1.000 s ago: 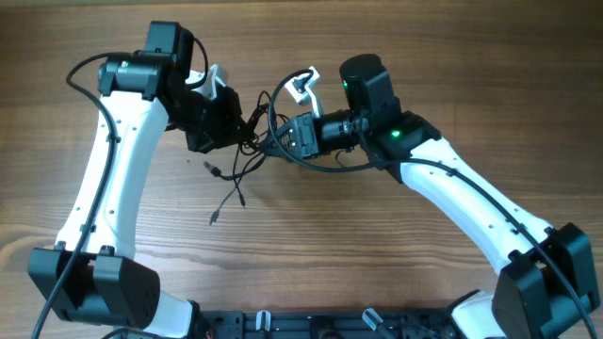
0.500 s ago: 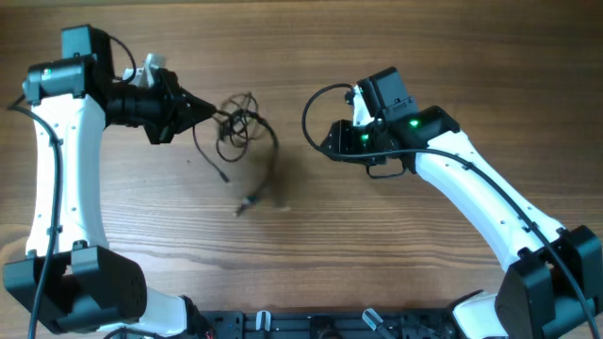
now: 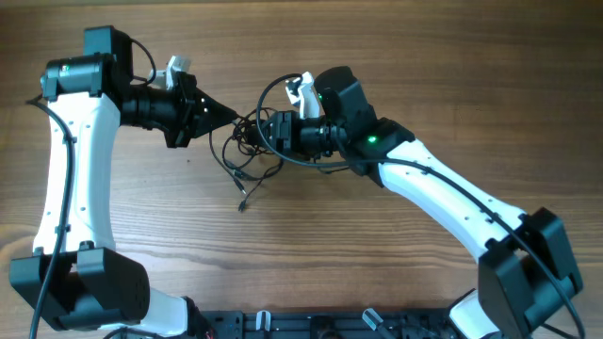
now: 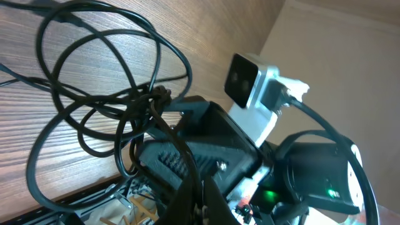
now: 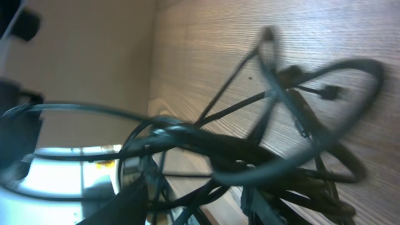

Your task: Untangle cables

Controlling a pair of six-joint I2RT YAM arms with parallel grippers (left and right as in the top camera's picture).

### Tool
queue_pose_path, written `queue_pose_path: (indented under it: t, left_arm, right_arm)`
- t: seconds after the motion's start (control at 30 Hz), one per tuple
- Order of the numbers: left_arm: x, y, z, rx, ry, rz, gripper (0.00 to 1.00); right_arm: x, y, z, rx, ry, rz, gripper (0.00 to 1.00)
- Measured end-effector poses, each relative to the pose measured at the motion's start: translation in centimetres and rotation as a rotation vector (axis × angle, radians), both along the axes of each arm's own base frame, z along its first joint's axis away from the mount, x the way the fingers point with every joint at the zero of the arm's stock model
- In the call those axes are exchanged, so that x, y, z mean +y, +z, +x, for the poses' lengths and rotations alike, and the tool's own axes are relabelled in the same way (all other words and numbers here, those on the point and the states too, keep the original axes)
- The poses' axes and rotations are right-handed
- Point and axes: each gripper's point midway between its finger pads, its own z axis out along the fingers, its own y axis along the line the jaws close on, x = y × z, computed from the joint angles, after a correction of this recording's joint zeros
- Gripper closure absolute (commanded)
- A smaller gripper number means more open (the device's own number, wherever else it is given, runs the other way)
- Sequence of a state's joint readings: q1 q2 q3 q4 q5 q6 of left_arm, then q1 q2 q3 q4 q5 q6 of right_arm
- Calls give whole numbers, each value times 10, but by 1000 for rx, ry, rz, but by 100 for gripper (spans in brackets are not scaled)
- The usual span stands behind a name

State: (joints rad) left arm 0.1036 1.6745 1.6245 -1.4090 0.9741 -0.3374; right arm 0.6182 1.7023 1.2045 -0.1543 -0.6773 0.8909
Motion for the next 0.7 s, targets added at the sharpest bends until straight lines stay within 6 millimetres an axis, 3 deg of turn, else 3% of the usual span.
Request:
queue_pose_path:
  t: [0.03,0.13,0.3,0.4,0.47,0.53,0.6,0.63,0.7]
  left_arm:
    - [0,0,0,1,0,0,96]
    - [0,0,-1,5,0,-1,96]
    - [2,-4,-4,25,3,24,96]
    - [28,-27,-2,72,63,197,96]
    - [57,-44,2,126,155,342,96]
    - [107,-62,2,203,309,543,96]
    - [141,-68,-2,257,417,638,96]
    - [147,-69,-3,265,433,656,96]
    - [155,-71,-3,272,463,698,96]
  right_arm:
    - [1,-4,1,20,-12,-3,59]
    - [8,-15,4,57,-28,3,96]
    - [2,-19,14,46,-47,-2,96]
    - [-24,-15,20,35,-60,-27,96]
    - [-42,28,13,-60,-48,2,96]
    - [-69,72,9,-180,-79,21,96]
    - [-88,114,5,-323,-104,52,96]
    - [-89,142,-3,-420,-90,99,96]
    - [-85,173,-11,-535,-50,179,96]
